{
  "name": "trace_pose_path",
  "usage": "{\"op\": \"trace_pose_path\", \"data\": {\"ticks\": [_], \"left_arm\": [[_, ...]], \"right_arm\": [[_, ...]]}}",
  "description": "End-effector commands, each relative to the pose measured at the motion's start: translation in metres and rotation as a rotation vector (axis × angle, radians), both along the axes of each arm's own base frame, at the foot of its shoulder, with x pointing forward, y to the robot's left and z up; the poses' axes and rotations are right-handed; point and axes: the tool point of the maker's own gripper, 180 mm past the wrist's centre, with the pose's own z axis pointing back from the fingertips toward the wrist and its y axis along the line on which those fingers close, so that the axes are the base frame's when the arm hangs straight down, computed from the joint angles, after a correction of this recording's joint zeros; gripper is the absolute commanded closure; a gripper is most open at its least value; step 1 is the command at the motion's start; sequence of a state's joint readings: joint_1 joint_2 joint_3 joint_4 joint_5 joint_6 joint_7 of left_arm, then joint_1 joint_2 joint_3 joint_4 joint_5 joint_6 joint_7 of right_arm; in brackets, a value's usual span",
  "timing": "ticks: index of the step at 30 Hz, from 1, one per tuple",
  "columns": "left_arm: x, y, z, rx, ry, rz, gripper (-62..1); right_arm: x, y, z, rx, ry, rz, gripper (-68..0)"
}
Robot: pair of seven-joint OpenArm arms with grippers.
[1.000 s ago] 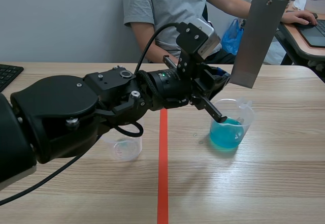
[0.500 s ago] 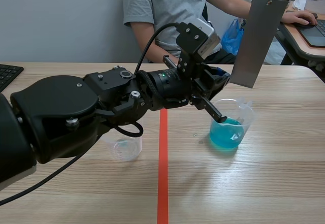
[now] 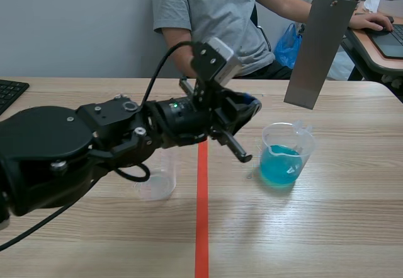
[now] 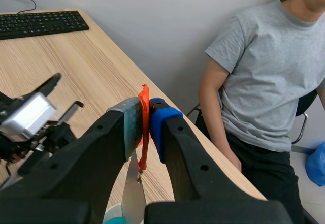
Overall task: Do the redox reaction experiment.
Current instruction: 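Raise the plate and point at it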
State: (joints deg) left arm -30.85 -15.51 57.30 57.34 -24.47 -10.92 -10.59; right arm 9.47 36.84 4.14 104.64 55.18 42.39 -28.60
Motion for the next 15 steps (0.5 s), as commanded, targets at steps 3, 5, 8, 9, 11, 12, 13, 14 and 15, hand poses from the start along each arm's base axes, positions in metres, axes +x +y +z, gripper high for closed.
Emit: {"op": "trace_pose_path", "data": {"ticks": [3, 5, 8, 9, 11, 12, 13, 14, 15], "left_arm": [[-0.011, 0.037, 0.002, 0.003, -0.013, 0.030, -4.6], [-0.018, 0.060, 0.001, 0.016, -0.014, 0.050, -4.6], [-0.030, 0.095, 0.002, 0.041, -0.012, 0.088, -4.6], [-0.034, 0.108, 0.002, 0.043, 0.000, 0.107, -4.6], [-0.043, 0.133, 0.004, 0.046, 0.030, 0.147, -4.6], [-0.047, 0.146, 0.004, 0.050, 0.046, 0.168, -4.6], [-0.052, 0.159, 0.004, 0.057, 0.063, 0.190, -4.6], [-0.056, 0.171, 0.003, 0.065, 0.080, 0.211, -4.6], [-0.060, 0.182, 0.001, 0.081, 0.094, 0.230, -4.6]], "right_arm": [[-0.002, 0.000, 0.010, 0.003, -0.029, 0.012, -1.1], [-0.002, 0.000, 0.010, 0.003, -0.029, 0.012, -1.1], [-0.002, 0.000, 0.010, 0.003, -0.029, 0.012, -1.1], [-0.002, 0.000, 0.010, 0.003, -0.029, 0.012, -1.1], [-0.002, 0.000, 0.010, 0.003, -0.029, 0.012, -1.1], [-0.002, 0.000, 0.010, 0.003, -0.029, 0.012, -1.1], [-0.002, 0.000, 0.010, 0.003, -0.029, 0.012, -1.1], [-0.002, 0.000, 0.010, 0.003, -0.029, 0.012, -1.1], [-0.002, 0.000, 0.010, 0.003, -0.029, 0.012, -1.1]]}}
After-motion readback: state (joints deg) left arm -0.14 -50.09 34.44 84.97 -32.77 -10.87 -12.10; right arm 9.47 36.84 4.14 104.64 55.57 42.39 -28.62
